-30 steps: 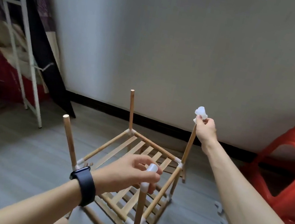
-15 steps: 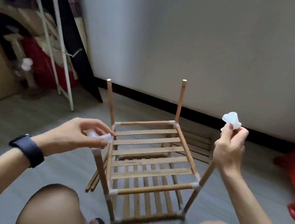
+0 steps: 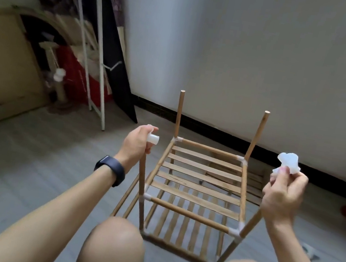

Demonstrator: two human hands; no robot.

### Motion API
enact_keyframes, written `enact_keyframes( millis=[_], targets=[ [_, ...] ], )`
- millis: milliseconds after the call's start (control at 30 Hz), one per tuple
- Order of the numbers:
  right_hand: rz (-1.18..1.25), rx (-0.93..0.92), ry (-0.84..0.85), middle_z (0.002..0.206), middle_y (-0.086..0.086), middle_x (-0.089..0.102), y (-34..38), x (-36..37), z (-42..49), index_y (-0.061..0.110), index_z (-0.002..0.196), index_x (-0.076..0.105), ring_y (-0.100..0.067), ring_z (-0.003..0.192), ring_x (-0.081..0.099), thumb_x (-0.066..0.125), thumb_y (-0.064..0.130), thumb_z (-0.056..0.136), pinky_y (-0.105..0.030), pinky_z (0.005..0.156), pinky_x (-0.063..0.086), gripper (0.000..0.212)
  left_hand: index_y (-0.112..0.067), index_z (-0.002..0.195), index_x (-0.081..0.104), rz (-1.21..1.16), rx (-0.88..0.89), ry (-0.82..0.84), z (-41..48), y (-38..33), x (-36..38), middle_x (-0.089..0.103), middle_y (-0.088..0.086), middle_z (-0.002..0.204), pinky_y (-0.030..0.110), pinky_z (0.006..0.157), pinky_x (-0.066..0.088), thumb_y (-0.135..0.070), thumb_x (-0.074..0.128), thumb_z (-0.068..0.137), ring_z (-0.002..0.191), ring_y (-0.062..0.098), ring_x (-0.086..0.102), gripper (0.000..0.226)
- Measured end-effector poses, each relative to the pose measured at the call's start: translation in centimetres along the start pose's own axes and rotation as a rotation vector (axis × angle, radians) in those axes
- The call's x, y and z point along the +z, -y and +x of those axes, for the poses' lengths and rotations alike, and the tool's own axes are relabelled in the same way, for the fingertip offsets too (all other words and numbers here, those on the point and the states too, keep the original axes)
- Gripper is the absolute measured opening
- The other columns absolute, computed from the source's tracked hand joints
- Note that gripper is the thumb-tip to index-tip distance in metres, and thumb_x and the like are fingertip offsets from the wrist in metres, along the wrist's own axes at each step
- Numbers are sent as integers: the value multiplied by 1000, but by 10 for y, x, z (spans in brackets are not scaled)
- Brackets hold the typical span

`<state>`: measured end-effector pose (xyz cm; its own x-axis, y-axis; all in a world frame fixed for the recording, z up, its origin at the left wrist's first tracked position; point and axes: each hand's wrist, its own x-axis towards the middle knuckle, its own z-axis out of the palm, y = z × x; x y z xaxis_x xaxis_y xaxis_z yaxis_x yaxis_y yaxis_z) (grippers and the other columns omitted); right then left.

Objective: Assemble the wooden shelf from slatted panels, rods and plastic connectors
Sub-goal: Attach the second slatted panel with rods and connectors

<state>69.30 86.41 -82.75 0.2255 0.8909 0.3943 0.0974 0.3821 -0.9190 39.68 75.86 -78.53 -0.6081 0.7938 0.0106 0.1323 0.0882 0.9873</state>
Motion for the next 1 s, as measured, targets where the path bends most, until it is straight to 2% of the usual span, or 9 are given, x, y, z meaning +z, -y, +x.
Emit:
enact_keyframes(
  millis=[67,200,367,433,533,633,733,867,1000],
  targets=[
    [43,39,-6,75,4,51,0,-1,3,34,90,41,-19,56,45,42,48,96,-42,56,39,15,-19,105,66,9,24,-51,-3,2,5,54,5,80,31,61,45,-48,37,91,70,17,50,43],
    [69,84,12,74,5,51,3,-7,8,31,90,43,-9,53,45,42,37,102,-36,53,37,14,-19,105,59,16,99,-101,-12,13,15,54,5,85,29,60,44,-40,34,104,72,17,51,33],
    [114,163,128,74,0,56,7,-13,10,19,88,50,-5,53,47,43,26,104,-30,50,36,19,-11,110,59,-40,130,-92,-16,13,14,51,8,85,29,62,43,-44,35,102,73,18,49,41],
    [98,193,173,83,-2,66,10,-20,12,16,94,54,-11,58,56,47,29,105,-29,55,44,19,-9,110,60,-43,123,-70,-15,13,12,50,9,83,32,64,42,-37,34,107,72,20,49,38],
    [45,145,200,94,0,74,21,-34,16,20,103,57,-15,77,69,57,33,100,-29,72,54,14,-15,111,59,-34,111,-43,-14,13,9,52,9,84,36,67,44,-48,37,100,78,26,51,41],
    [-36,73,239,97,5,76,24,-49,17,23,115,53,-14,85,72,62,42,92,-32,78,57,31,-16,121,58,165,205,-210,-12,11,12,56,8,111,32,80,45,-40,44,96,100,25,53,36],
    [-159,1,253,92,7,73,27,-62,13,29,131,49,-3,81,71,67,36,94,-12,72,52,42,-14,123,58,513,476,-394,-20,-5,26,53,11,123,36,93,33,-32,49,88,115,27,45,41],
    [-227,-61,281,98,13,71,32,-69,8,33,125,63,4,88,67,68,32,93,-5,67,48,33,-18,123,59,557,729,-102,-32,-33,69,59,1,118,37,93,42,-31,56,86,110,17,49,39],
    [-235,-38,295,93,18,73,32,-72,8,38,114,71,4,87,66,69,32,93,-5,67,47,22,-27,134,52,358,545,456,-51,-62,130,58,-5,122,32,93,54,-31,66,93,110,7,58,44]
  ],
)
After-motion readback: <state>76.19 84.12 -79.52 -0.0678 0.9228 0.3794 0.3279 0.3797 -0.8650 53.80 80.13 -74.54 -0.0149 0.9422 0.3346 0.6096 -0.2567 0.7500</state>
